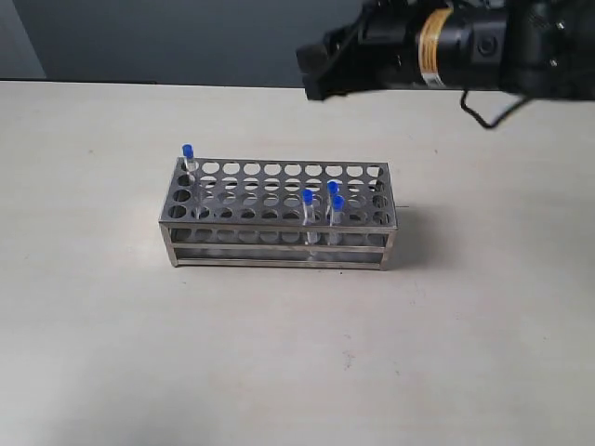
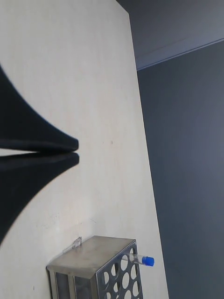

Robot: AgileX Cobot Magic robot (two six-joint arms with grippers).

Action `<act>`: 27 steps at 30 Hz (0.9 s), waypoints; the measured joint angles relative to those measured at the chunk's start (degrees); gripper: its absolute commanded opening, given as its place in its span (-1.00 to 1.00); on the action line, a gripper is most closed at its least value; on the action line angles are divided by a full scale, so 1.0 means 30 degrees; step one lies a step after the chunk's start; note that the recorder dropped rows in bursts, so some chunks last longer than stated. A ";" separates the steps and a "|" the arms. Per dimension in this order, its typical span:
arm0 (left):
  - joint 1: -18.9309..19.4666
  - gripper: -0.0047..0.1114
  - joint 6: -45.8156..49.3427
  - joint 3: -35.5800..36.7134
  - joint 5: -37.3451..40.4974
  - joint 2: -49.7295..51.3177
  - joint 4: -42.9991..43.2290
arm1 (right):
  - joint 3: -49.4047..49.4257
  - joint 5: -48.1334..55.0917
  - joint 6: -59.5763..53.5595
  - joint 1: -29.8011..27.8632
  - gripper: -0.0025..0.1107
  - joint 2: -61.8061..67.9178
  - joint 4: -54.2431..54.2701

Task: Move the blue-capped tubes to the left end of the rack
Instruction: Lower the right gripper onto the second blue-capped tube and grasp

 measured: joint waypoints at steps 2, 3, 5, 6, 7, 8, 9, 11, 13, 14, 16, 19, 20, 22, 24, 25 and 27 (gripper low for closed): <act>0.0000 -0.90 0.0000 0.0000 0.0000 0.0000 0.0000 | 0.2239 -0.0268 0.0000 0.0000 -0.19 -0.1087 0.0000; 0.0000 -0.90 0.0000 0.0000 0.0000 0.0000 0.0000 | 0.3081 -0.0503 0.0000 0.0000 -0.19 -0.1584 0.0000; 0.0000 -0.90 0.0000 0.0000 0.0000 0.0000 0.0000 | 0.4998 -0.0914 0.0000 0.0000 -0.19 -0.2423 0.0319; 0.0000 -0.90 0.0000 0.0000 0.0000 0.0000 0.0000 | 0.5660 -0.1054 -0.0038 0.0000 -0.19 -0.2675 0.0517; 0.0000 -0.90 0.0000 0.0000 0.0000 0.0000 0.0000 | 0.6387 -0.1171 -0.0157 0.0000 -0.19 -0.2917 0.0822; 0.0000 -0.90 0.0000 0.0000 0.0000 0.0000 0.0000 | 0.7009 -0.1288 -0.0455 0.0000 -0.19 -0.3035 0.1085; 0.0000 -0.90 0.0000 0.0000 0.0000 0.0000 0.0000 | 0.7519 -0.1340 -0.0794 0.0000 -0.19 -0.3085 0.1396; 0.0000 -0.90 0.0000 0.0000 0.0000 0.0000 0.0000 | 0.8312 -0.1484 -0.2286 0.0000 -0.19 -0.3085 0.2711; 0.0000 -0.90 0.0000 0.0000 0.0000 0.0000 0.0000 | 0.8762 -0.1815 -0.4283 0.0000 -0.19 -0.2841 0.4438; 0.0000 -0.90 0.0000 0.0000 0.0000 0.0000 0.0000 | 0.8934 -0.2049 -0.5299 0.0000 -0.19 -0.2670 0.5437; 0.0000 -0.90 0.0000 0.0000 0.0000 0.0000 0.0000 | 0.9094 -0.2412 -0.6842 0.0000 -0.19 -0.2251 0.7183; 0.0000 -0.90 0.0000 0.0000 0.0000 0.0000 0.0000 | 0.9180 -0.3129 -0.8520 0.0000 -0.19 -0.1415 0.8902; 0.0000 -0.90 0.0000 0.0000 0.0000 0.0000 0.0000 | 0.9214 -0.3537 -0.8966 0.0000 -0.19 -0.1080 0.9378; 0.0000 -0.90 0.0000 0.0000 0.0000 0.0000 0.0000 | 0.9214 -0.4365 -0.9742 0.0000 -0.19 -0.0440 1.0310; 0.0000 -0.90 0.0000 0.0000 0.0000 0.0000 0.0000 | 0.9214 -0.4864 -1.0501 0.0000 -0.19 0.0284 1.1294; 0.0000 -0.90 0.0000 0.0000 0.0000 0.0000 0.0000 | 0.9214 -0.4977 -1.0827 0.0000 -0.19 0.0618 1.1724; 0.0000 -0.90 0.0000 0.0000 0.0000 0.0000 0.0000 | 0.9214 -0.5264 -1.1190 0.0000 -0.19 0.1193 1.2234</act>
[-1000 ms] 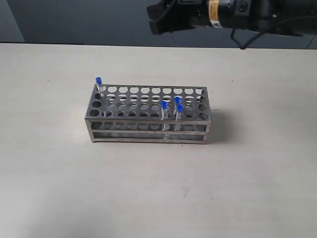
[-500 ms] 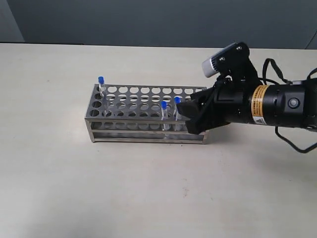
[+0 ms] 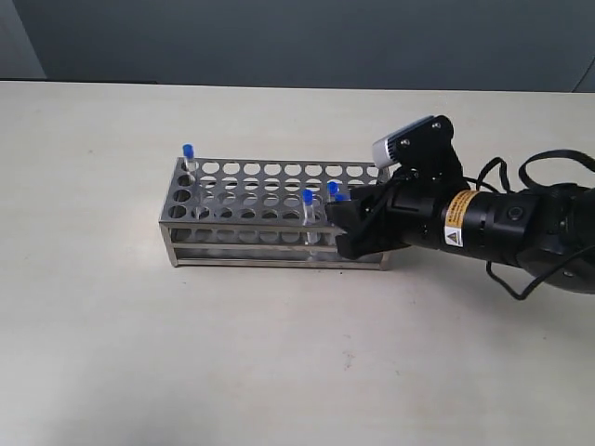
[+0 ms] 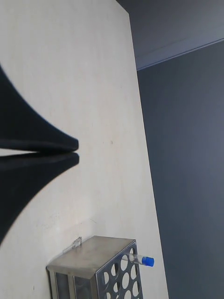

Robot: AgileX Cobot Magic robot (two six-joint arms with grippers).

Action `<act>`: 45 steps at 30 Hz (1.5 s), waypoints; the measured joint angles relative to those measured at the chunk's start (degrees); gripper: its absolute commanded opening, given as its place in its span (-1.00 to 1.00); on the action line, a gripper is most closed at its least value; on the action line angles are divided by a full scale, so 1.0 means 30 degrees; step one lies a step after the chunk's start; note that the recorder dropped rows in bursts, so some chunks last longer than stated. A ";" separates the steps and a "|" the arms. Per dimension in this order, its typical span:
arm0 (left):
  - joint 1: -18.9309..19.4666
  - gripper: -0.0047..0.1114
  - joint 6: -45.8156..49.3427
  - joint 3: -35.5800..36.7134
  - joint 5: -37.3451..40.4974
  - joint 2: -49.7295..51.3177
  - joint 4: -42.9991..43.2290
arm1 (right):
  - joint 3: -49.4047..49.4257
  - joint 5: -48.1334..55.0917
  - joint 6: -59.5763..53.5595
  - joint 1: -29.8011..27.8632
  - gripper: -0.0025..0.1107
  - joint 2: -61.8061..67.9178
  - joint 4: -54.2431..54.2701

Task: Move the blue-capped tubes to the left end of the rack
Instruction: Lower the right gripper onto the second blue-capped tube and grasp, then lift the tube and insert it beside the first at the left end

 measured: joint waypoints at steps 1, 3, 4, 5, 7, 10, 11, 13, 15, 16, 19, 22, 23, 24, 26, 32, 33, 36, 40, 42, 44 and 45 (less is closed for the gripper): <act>0.0000 -0.90 0.0000 0.0000 0.0000 0.0000 0.0000 | 0.0000 -0.0143 -0.0082 0.0000 -0.19 0.0195 0.0115; 0.0000 -0.90 0.0000 0.0000 0.0000 0.0000 0.0000 | 0.0000 -0.0459 -0.0225 0.0000 -0.21 0.0523 0.0277; 0.0000 -0.90 0.0000 0.0000 0.0000 0.0000 0.0000 | 0.0000 -0.0598 -0.0261 0.0000 -0.24 0.0578 0.0393; 0.0000 -0.90 0.0000 0.0000 0.0000 0.0000 0.0000 | 0.0000 -0.0692 -0.0267 0.0000 -0.30 0.0612 0.0481; 0.0000 -0.90 0.0000 0.0000 0.0000 0.0000 0.0000 | 0.0000 -0.0738 -0.0312 0.0000 -0.47 0.0612 0.0561; 0.0000 -0.90 0.0000 0.0000 0.0000 0.0000 0.0000 | 0.0000 -0.0777 -0.0312 0.0000 -0.83 0.0612 0.0641; 0.0000 -0.90 0.0000 0.0000 0.0000 0.0000 0.0000 | 0.0000 -0.0811 -0.0312 0.0000 -0.94 0.0612 0.0641; 0.0000 -0.90 0.0000 0.0000 0.0000 0.0000 0.0000 | 0.0000 -0.0809 -0.0312 0.0000 -0.96 0.0617 0.0718; 0.0000 -0.90 0.0000 0.0000 0.0000 0.0000 0.0000 | 0.0000 -0.0809 -0.0312 0.0000 -0.96 0.0617 0.0718; 0.0000 -0.90 0.0000 0.0000 0.0000 0.0000 0.0000 | 0.0000 -0.0809 -0.0312 0.0000 -0.96 0.0617 0.0718; 0.0000 -0.90 0.0000 0.0000 0.0000 0.0000 0.0000 | 0.0000 -0.0402 -0.0111 0.0000 -0.96 0.0212 0.0335; 0.0000 -0.90 0.0000 0.0000 0.0000 0.0000 0.0000 | 0.0000 0.1225 0.0405 0.0000 -0.96 -0.1821 -0.0691; 0.0000 -0.90 0.0000 0.0000 0.0000 0.0000 0.0000 | 0.0000 0.1534 0.0441 0.0000 -0.96 -0.2400 -0.0811; 0.0000 -0.90 0.0000 0.0000 0.0000 0.0000 0.0000 | 0.0000 0.1839 0.0521 0.0000 -0.96 -0.3470 -0.0939; 0.0000 -0.90 0.0000 0.0000 0.0000 0.0000 0.0000 | 0.0000 0.1290 0.0558 0.0000 -0.96 -0.4897 -0.1109; 0.0000 -0.90 0.0000 0.0000 0.0000 0.0000 0.0000 | -0.2711 -0.0410 0.0678 0.0732 -0.96 -0.3912 -0.2286; 0.0000 -0.90 0.0000 0.0000 0.0000 0.0000 0.0000 | -0.3561 -0.0441 0.0721 0.1091 -0.96 -0.3218 -0.2421; 0.0000 -0.90 0.0000 0.0000 0.0000 0.0000 0.0000 | -0.5729 -0.0488 0.0754 0.2186 -0.96 -0.0965 -0.2842; 0.0000 -0.90 0.0000 0.0000 0.0000 0.0000 0.0000 | -0.8165 -0.0451 0.0754 0.3154 -0.96 0.1440 -0.3753; 0.0000 -0.90 0.0000 0.0000 0.0000 0.0000 0.0000 | -0.9051 -0.0294 0.0754 0.3451 -0.96 0.2287 -0.3976; 0.0000 -0.90 0.0000 0.0000 0.0000 0.0000 0.0000 | -0.9780 -0.0017 0.0754 0.3798 -0.96 0.3188 -0.4154; 0.0000 -0.90 0.0000 0.0000 0.0000 0.0000 0.0000 | -1.0007 0.0042 0.0754 0.3886 -0.96 0.3572 -0.4196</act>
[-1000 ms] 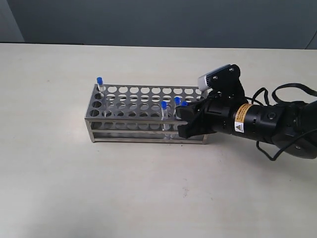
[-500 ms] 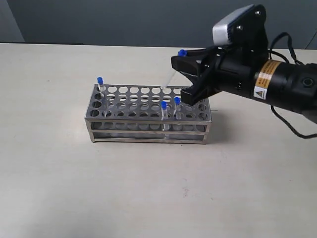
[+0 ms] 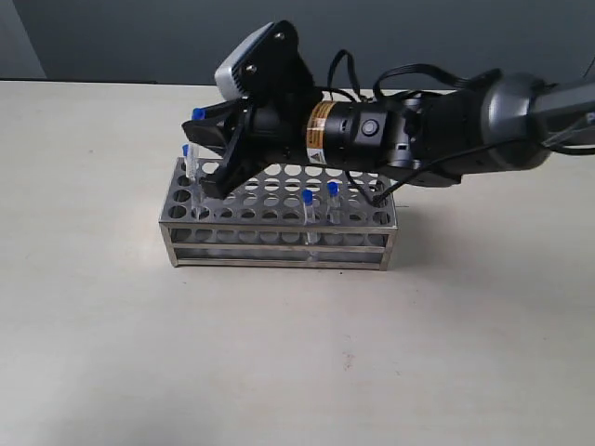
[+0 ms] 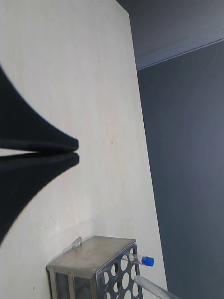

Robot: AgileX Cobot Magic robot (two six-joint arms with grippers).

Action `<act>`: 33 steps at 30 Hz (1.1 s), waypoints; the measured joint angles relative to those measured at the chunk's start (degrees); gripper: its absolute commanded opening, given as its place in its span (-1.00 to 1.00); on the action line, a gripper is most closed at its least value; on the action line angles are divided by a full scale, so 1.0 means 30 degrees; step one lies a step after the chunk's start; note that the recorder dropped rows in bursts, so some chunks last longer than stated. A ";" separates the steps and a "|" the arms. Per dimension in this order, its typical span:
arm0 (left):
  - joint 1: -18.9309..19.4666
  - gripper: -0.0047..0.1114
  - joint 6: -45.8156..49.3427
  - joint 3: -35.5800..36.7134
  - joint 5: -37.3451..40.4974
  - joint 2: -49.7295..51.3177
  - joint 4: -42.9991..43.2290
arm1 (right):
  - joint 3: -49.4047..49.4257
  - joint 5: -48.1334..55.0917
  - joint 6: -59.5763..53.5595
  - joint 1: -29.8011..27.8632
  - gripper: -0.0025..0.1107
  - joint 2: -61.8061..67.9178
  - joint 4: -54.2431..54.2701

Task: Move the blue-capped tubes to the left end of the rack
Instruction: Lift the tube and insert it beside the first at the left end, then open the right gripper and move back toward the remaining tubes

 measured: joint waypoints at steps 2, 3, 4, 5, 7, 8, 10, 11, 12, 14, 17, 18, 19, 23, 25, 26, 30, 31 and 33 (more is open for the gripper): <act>0.0000 -0.90 0.0000 0.0000 0.0000 0.0000 0.0000 | -0.0335 0.0219 0.0000 0.0200 -0.96 0.0609 -0.0068; 0.0000 -0.90 0.0000 0.0000 0.0000 0.0000 0.0000 | -0.0433 0.0262 0.0000 0.0202 -0.96 0.0796 -0.0085; 0.0000 -0.90 0.0000 0.0000 0.0000 0.0000 0.0000 | -0.0533 0.0254 0.0000 0.0241 -0.96 0.0972 -0.0114; 0.0000 -0.90 0.0000 0.0000 0.0000 0.0000 0.0000 | -0.0576 0.0208 0.0000 0.0241 -0.96 0.1073 -0.0114; 0.0000 -0.90 0.0000 0.0000 0.0000 0.0000 0.0000 | -0.0646 0.0172 0.0044 0.0241 -0.96 0.1102 -0.0082; 0.0000 -0.90 0.0000 0.0000 0.0000 0.0000 0.0000 | -0.0646 0.0172 0.0044 0.0241 -0.96 0.1112 -0.0082; 0.0000 -0.90 0.0000 0.0000 0.0000 0.0000 0.0000 | -0.0744 0.0219 0.0044 0.0241 -0.96 0.1112 -0.0082; 0.0000 -0.90 0.0000 0.0000 0.0000 0.0000 0.0000 | -0.0840 0.0371 0.0044 0.0241 -0.96 0.1150 -0.0082; 0.0000 -0.90 0.0000 0.0000 0.0000 0.0000 0.0000 | -0.0995 0.0581 0.0044 0.0241 -0.96 0.1150 -0.0121; 0.0000 -0.90 0.0000 0.0000 0.0000 0.0000 0.0000 | -0.1193 0.1008 0.0044 0.0241 -0.96 0.1194 -0.0122; 0.0000 -0.90 0.0000 0.0000 0.0000 0.0000 0.0000 | -0.1565 0.1333 0.0044 0.0241 -0.96 0.1353 -0.0122; 0.0000 -0.90 0.0000 0.0000 0.0000 0.0000 0.0000 | -0.1599 0.1333 0.0044 0.0241 -0.96 0.1437 -0.0122; 0.0000 -0.90 0.0000 0.0000 0.0000 0.0000 0.0000 | -0.1679 0.1295 0.0044 0.0241 -0.96 0.1521 -0.0122; 0.0000 -0.90 0.0000 0.0000 0.0000 0.0000 0.0000 | -0.1808 0.1203 0.0079 0.0313 -0.96 0.1985 -0.0149; 0.0000 -0.90 0.0000 0.0000 0.0000 0.0000 0.0000 | -0.1891 0.1161 0.0070 0.0313 -0.96 0.2206 -0.0149; 0.0000 -0.90 0.0000 0.0000 0.0000 0.0000 0.0000 | -0.1936 0.1116 0.0087 0.0313 -0.96 0.2290 -0.0149; 0.0000 -0.90 0.0000 0.0000 0.0000 0.0000 0.0000 | -0.2310 0.0806 0.0252 0.0313 -0.76 0.2860 -0.0149; 0.0000 -0.90 0.0000 0.0000 0.0000 0.0000 0.0000 | -0.2390 0.0765 0.0354 0.0313 -0.65 0.3035 -0.0149; 0.0000 -0.90 0.0000 0.0000 0.0000 0.0000 0.0000 | -0.2618 0.0686 0.0478 0.0313 -0.46 0.3309 -0.0149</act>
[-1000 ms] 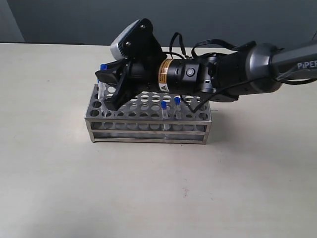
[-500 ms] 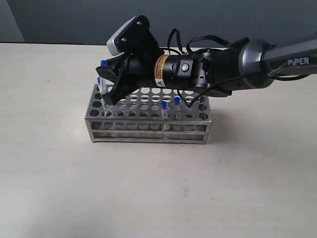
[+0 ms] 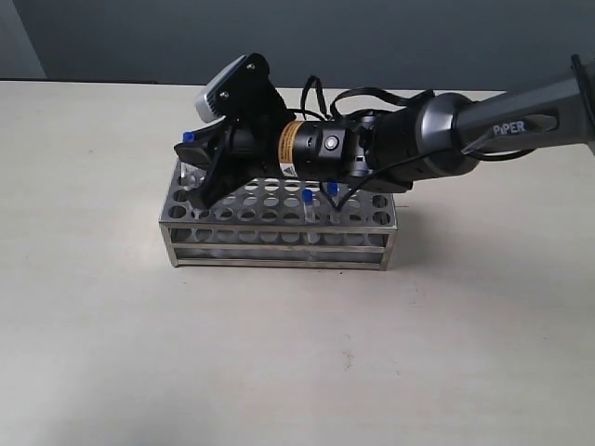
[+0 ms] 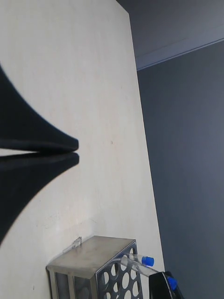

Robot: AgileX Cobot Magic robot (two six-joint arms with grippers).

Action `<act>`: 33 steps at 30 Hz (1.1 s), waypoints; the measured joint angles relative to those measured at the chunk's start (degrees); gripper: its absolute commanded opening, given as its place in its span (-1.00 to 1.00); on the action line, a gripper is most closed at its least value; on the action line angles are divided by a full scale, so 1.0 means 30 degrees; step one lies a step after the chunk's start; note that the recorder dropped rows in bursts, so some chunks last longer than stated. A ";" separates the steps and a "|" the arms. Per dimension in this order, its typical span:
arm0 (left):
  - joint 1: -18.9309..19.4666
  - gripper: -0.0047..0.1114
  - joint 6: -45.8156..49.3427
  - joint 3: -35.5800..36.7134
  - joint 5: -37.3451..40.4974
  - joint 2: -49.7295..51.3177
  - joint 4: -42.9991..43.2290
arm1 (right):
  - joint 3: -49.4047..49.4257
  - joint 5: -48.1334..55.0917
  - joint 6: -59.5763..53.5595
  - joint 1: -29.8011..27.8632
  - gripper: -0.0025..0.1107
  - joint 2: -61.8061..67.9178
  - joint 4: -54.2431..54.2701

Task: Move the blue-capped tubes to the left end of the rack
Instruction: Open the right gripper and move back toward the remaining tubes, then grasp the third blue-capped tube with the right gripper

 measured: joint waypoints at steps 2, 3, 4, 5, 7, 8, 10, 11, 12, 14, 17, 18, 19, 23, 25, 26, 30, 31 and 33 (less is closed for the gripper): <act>0.0000 -0.90 0.0000 0.0000 0.0000 0.0000 0.0000 | -0.0132 0.0000 0.0085 0.0000 -0.32 0.0234 -0.0049; 0.0000 -0.90 0.0000 0.0000 0.0000 0.0000 0.0000 | -0.0132 0.0000 0.0153 0.0000 -0.28 0.0282 -0.0093; 0.0000 -0.90 0.0000 0.0000 0.0000 0.0000 0.0000 | -0.0182 0.0000 0.0154 0.0000 -0.26 0.0279 -0.0135; 0.0000 -0.90 0.0000 0.0000 0.0000 0.0000 0.0000 | -0.0260 0.0000 0.0187 0.0000 -0.25 0.0279 -0.0135; 0.0000 -0.90 0.0000 0.0000 0.0000 0.0000 0.0000 | -0.0389 0.0000 0.0187 0.0000 -0.26 0.0279 -0.0135; 0.0000 -0.90 0.0000 0.0000 0.0000 0.0000 0.0000 | -0.0431 0.0000 0.0187 0.0000 -0.26 0.0279 -0.0135; 0.0000 -0.90 0.0000 0.0000 0.0000 0.0000 0.0000 | -0.0461 0.0123 0.0356 0.0000 -0.26 0.0239 -0.0135; 0.0000 -0.90 0.0000 0.0000 0.0000 0.0000 0.0000 | -0.0461 0.0405 0.0637 0.0000 -0.26 0.0083 -0.0135; 0.0000 -0.90 0.0000 0.0000 0.0000 0.0000 0.0000 | -0.0461 0.1050 0.1095 0.0000 -0.26 -0.0174 -0.0135; 0.0000 -0.90 0.0000 0.0000 0.0000 0.0000 0.0000 | -0.0461 0.2764 0.1966 0.0000 -0.26 -0.1082 -0.0135; 0.0000 -0.90 0.0000 0.0000 0.0000 0.0000 0.0000 | -0.0104 0.5219 0.2308 -0.0041 -0.26 -0.3029 -0.0226; 0.0000 -0.90 0.0000 0.0000 0.0000 0.0000 0.0000 | 0.0238 0.5628 0.2224 -0.0167 -0.26 -0.3794 -0.0226; 0.0000 -0.90 0.0000 0.0000 0.0000 0.0000 0.0000 | 0.0606 0.5794 0.2129 -0.0277 -0.26 -0.4417 -0.0264; 0.0000 -0.90 0.0000 0.0000 0.0000 0.0000 0.0000 | 0.3571 0.5641 0.1985 -0.1296 -0.26 -0.7221 -0.0264; 0.0000 -0.90 0.0000 0.0000 0.0000 0.0000 0.0000 | 0.5337 0.5254 0.1985 -0.2056 -0.26 -0.8176 0.0050; 0.0000 -0.90 0.0000 0.0000 0.0000 0.0000 0.0000 | 0.6365 0.4818 0.1909 -0.2592 -0.26 -0.8657 0.0413; 0.0000 -0.90 0.0000 0.0000 0.0000 0.0000 0.0000 | 0.9818 0.2878 0.1520 -0.4051 -0.26 -0.9387 0.1583; 0.0000 -0.90 0.0000 0.0000 0.0000 0.0000 0.0000 | 1.0351 0.2404 0.1519 -0.4269 -0.26 -0.9434 0.1717; 0.0000 -0.90 0.0000 0.0000 0.0000 0.0000 0.0000 | 1.1309 0.1458 0.1401 -0.4544 -0.26 -0.9478 0.1889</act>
